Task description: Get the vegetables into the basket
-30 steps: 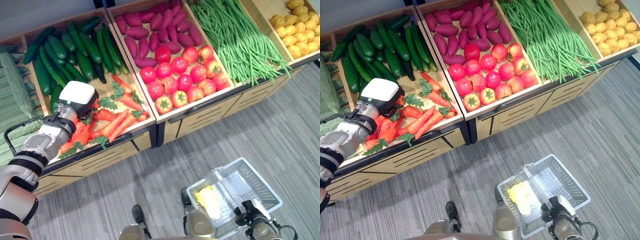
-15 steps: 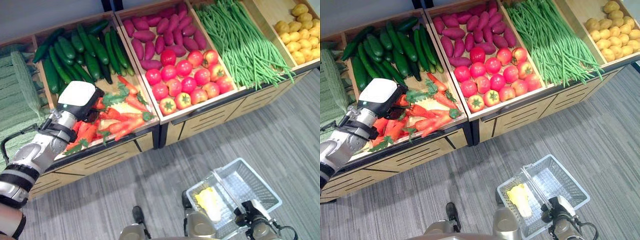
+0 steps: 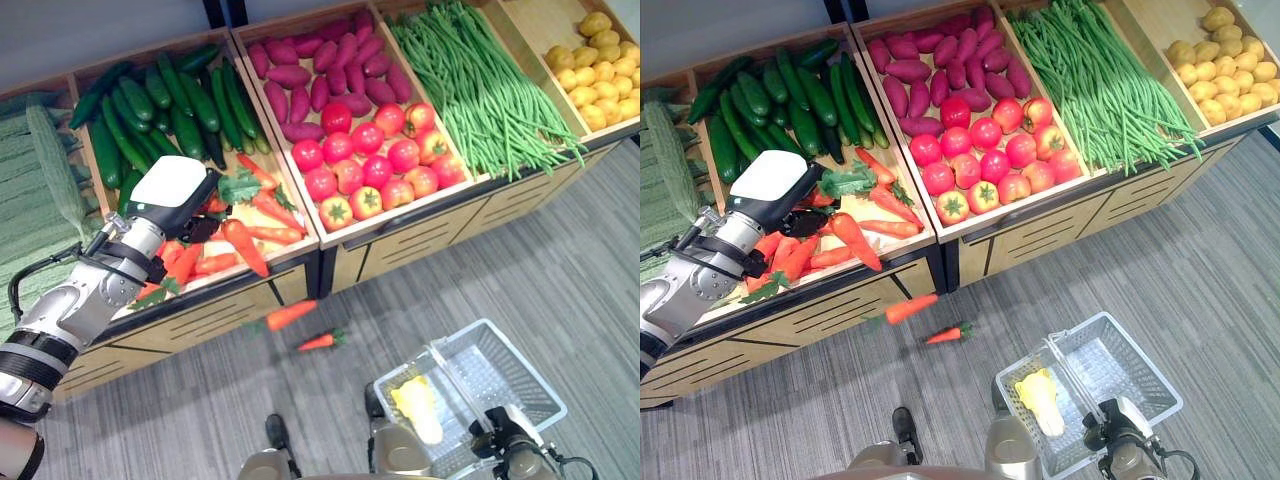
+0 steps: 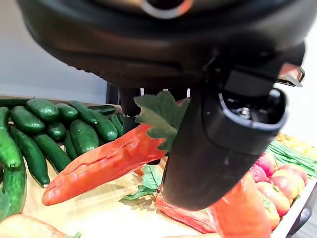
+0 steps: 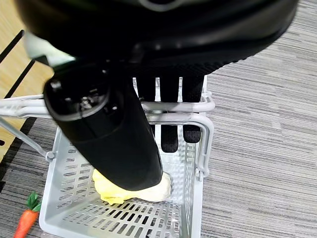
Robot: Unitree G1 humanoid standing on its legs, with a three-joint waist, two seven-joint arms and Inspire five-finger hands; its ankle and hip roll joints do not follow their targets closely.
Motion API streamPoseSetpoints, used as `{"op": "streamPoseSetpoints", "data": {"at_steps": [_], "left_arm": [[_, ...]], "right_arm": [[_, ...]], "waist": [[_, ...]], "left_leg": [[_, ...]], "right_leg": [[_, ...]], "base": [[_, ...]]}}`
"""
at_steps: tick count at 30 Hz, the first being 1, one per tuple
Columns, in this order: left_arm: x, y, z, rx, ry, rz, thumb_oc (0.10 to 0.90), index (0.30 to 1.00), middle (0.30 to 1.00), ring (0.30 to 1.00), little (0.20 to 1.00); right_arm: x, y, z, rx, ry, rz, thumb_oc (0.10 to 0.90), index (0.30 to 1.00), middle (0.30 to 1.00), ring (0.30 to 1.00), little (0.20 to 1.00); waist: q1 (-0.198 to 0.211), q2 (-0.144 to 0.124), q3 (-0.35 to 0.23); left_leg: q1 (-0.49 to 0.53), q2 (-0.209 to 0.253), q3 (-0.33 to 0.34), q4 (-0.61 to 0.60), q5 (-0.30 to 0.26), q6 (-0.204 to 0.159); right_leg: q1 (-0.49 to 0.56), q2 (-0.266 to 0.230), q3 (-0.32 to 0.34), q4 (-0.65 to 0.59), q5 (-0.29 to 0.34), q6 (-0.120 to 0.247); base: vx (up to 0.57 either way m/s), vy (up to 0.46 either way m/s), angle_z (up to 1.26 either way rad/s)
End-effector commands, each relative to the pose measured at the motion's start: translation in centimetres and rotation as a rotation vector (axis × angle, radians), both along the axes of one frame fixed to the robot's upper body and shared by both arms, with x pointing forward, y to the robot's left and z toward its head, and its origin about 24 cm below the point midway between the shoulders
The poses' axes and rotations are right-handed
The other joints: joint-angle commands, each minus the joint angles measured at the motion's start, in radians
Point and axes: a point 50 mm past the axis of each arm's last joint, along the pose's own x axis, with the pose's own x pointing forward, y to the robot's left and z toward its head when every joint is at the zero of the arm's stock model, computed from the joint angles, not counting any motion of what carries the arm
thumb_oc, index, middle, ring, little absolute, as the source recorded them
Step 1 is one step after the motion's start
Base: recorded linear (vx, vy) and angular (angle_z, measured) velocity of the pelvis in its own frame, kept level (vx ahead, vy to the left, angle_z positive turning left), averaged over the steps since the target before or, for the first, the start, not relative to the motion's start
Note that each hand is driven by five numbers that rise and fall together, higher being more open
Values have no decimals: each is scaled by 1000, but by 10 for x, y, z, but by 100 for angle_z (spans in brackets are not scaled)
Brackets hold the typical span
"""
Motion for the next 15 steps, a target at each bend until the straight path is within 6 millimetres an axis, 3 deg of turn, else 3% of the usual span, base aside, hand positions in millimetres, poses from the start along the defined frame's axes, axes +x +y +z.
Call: {"op": "streamPoseSetpoints", "data": {"at_steps": [1,7,15], "left_arm": [[2,11,66,33,-232,23,400,300,300,300,300],[1,8,77,46,-258,4,400,300,300,300,300],[-1,-1,76,8,-251,-43,400,300,300,300,300]], "right_arm": [[-32,-21,3,-69,70,-32,400,300,300,300,300],[-33,-23,3,-73,69,-37,400,300,300,300,300],[-32,-22,3,-68,62,-41,400,300,300,300,300]], "waist": [[-1,-25,-98],[2,-22,-99],[-1,-22,-101]], "left_leg": [[11,-10,-41,0,-20,-12],[11,-13,-42,2,-21,-12],[20,-18,-36,6,-31,-7]], "right_leg": [[-61,-57,39,19,60,69],[-62,-60,37,22,58,70],[-60,-64,41,30,55,73]], "base": [[0,0,0],[0,0,0],[1,4,0]]}}
